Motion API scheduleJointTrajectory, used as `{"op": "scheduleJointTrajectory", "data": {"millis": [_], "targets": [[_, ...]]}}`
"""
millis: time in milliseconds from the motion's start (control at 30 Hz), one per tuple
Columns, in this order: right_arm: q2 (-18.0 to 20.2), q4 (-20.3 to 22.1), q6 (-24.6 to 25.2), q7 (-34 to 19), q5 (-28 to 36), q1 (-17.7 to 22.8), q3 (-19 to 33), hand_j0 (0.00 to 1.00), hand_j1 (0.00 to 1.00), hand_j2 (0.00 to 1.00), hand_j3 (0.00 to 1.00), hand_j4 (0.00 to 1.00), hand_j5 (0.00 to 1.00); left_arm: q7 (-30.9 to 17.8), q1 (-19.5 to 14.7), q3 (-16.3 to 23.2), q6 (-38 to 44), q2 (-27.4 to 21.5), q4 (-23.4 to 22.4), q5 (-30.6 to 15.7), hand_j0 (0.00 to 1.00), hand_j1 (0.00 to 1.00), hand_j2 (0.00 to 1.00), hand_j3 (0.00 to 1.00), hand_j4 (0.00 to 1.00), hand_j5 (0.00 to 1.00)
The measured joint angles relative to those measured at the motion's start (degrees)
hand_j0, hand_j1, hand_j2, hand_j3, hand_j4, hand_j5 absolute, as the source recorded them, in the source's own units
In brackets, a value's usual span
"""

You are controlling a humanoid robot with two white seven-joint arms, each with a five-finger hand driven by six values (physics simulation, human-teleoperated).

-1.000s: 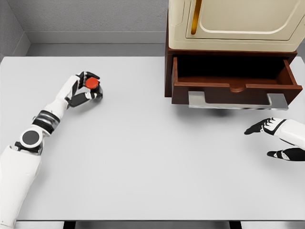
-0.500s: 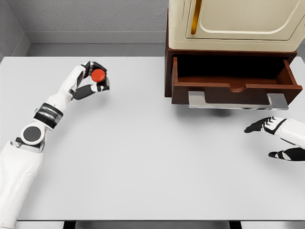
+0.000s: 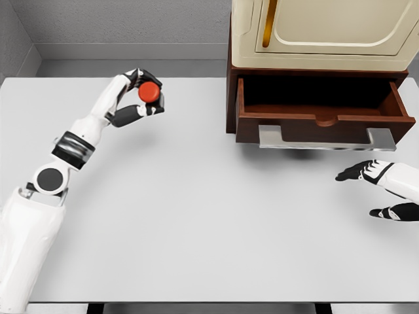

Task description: Put the switch into the drawer with left arm, and close the drawer with right arm

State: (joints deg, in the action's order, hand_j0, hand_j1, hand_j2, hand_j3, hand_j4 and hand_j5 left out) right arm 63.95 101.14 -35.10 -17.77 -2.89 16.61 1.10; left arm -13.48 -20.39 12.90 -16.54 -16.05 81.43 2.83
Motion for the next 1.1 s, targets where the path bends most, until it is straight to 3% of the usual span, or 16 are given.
{"op": "scheduleJointTrajectory", "data": {"millis": [500,867,1100], "targets": [[0.0,-0.1,0.0,0.2,0.0,-0.1,0.0,0.89,0.89,0.89,0.89,0.89,0.89,0.0,-0.8,1.9,0.7,5.2,7.4,5.5,0.36,0.36,0.36,0.36,0.36,0.36],[0.4,0.0,0.0,0.1,0.0,0.0,0.1,0.89,0.89,0.89,0.89,0.89,0.89,0.0,-5.5,5.8,0.9,8.7,7.6,6.6,0.36,0.36,0.36,0.36,0.36,0.36],[0.9,0.0,0.0,0.0,0.1,0.0,0.1,0.89,0.89,0.89,0.89,0.89,0.89,0.0,-8.1,6.6,1.0,13.4,6.2,17.4,0.33,0.33,0.33,0.33,0.33,0.33]]}}
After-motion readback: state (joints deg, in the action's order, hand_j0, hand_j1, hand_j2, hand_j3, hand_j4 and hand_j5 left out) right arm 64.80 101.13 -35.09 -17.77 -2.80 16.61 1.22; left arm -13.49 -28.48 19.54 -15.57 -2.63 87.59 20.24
